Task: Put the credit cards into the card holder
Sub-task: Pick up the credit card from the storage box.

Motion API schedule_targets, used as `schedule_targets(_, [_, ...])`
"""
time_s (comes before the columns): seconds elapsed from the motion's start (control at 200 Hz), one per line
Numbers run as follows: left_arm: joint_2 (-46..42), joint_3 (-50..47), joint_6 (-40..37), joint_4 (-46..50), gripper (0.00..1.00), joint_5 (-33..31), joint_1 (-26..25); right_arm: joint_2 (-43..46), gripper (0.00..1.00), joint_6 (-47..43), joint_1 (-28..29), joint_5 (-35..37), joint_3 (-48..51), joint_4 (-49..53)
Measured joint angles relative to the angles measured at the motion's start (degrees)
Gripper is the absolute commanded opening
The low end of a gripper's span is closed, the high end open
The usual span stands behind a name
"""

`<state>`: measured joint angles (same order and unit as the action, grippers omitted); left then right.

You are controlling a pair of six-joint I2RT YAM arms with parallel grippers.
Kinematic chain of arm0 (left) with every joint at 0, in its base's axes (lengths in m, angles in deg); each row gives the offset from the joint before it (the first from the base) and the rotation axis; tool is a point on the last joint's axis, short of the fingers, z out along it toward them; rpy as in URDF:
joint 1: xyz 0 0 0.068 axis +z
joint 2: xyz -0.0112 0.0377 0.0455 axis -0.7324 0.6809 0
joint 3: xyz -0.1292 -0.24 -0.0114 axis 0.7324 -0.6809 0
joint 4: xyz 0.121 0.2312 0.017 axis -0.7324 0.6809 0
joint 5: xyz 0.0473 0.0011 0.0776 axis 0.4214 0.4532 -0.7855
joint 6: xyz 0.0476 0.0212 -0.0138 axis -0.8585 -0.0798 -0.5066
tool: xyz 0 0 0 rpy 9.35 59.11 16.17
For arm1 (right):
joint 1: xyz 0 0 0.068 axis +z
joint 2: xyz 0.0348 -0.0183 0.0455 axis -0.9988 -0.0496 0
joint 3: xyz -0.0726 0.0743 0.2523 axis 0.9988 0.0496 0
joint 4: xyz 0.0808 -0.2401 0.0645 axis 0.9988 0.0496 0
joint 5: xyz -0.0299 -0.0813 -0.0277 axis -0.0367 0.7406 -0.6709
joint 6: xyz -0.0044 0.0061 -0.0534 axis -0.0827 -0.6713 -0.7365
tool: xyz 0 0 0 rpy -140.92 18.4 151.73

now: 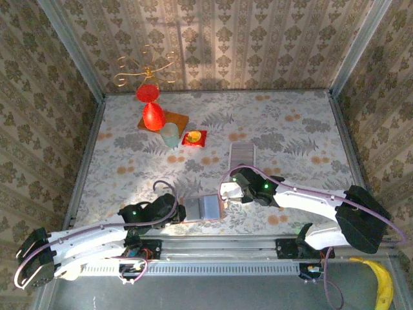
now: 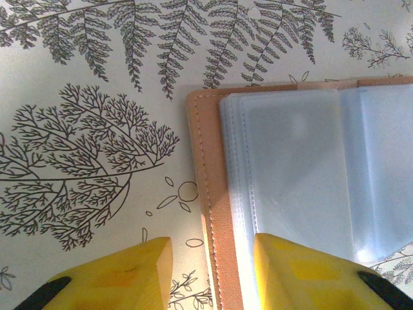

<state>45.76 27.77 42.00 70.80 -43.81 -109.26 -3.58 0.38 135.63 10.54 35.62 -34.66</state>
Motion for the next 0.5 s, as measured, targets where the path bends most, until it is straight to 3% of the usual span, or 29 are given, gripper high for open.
schedule_targets(0.335, [0.0,0.0,0.02,0.0,0.37,0.04,0.0,2.12,0.26,0.0,0.0,0.0,0.0,0.55])
schedule_targets(0.5, [0.0,0.0,0.02,0.0,0.36,0.24,0.0,2.64,0.16,0.2,0.02,-0.07,0.0,0.74])
